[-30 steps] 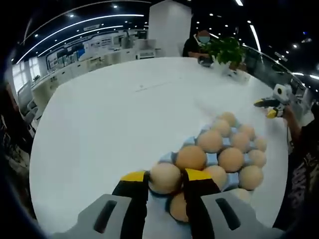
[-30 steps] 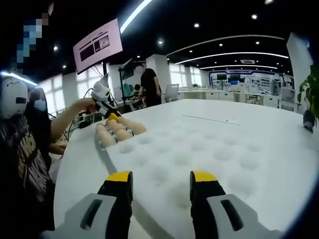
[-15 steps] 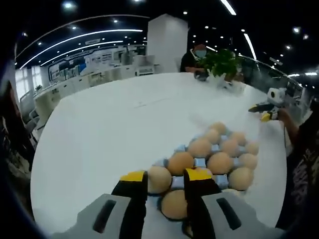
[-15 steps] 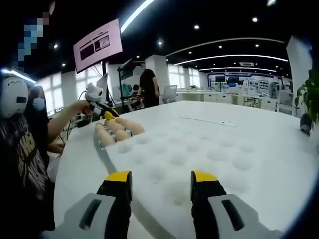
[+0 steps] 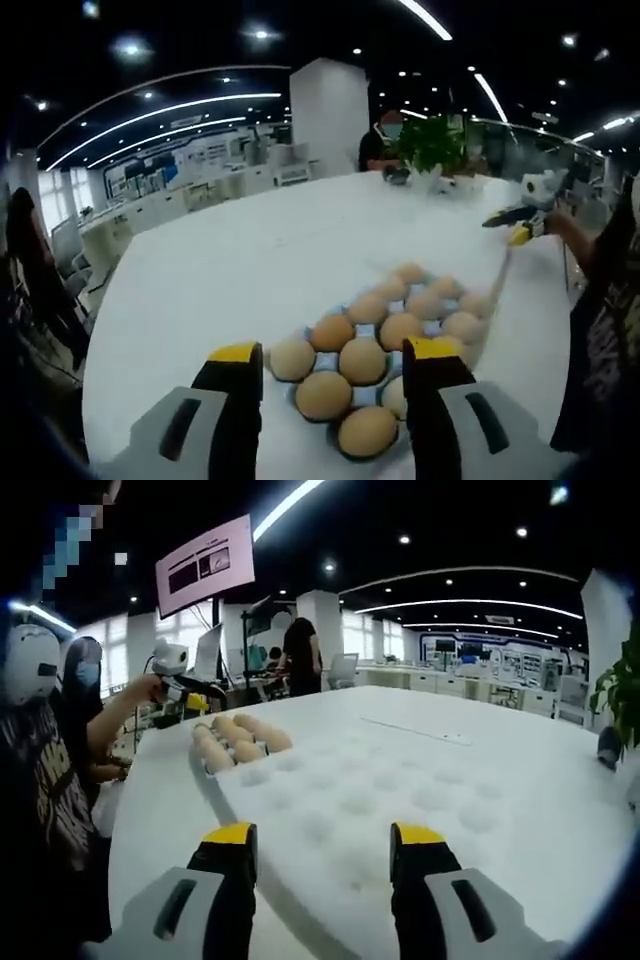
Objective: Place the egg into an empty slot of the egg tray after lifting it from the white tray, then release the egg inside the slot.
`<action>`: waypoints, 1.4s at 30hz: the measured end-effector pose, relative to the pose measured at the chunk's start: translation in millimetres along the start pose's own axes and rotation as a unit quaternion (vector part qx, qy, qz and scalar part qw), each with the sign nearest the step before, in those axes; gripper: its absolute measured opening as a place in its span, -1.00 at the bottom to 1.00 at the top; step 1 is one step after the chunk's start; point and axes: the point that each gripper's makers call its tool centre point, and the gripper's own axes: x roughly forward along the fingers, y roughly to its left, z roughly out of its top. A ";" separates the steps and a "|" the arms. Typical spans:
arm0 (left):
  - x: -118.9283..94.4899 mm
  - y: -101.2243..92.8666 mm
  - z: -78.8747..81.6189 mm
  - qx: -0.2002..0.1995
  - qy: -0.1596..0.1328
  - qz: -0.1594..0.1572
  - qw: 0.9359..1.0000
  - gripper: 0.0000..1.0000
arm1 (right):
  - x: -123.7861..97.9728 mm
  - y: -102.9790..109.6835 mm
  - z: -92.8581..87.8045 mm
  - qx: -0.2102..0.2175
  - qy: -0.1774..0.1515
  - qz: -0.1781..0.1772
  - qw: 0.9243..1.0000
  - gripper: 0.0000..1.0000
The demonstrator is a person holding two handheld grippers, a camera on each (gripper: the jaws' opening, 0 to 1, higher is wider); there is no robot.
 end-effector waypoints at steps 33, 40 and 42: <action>-59.4 -46.1 -25.3 -0.006 -0.038 0.008 0.999 1.00 | -50.7 23.3 -1.4 -0.018 -0.001 -0.031 0.999 0.74; -69.8 -58.0 -32.5 -0.014 -0.044 0.013 0.999 1.00 | -60.2 27.9 2.7 -0.022 -0.007 -0.038 0.999 0.84; -73.1 -59.7 -34.6 -0.015 -0.046 0.018 0.999 1.00 | -62.1 30.5 2.8 -0.027 -0.006 -0.039 0.999 0.89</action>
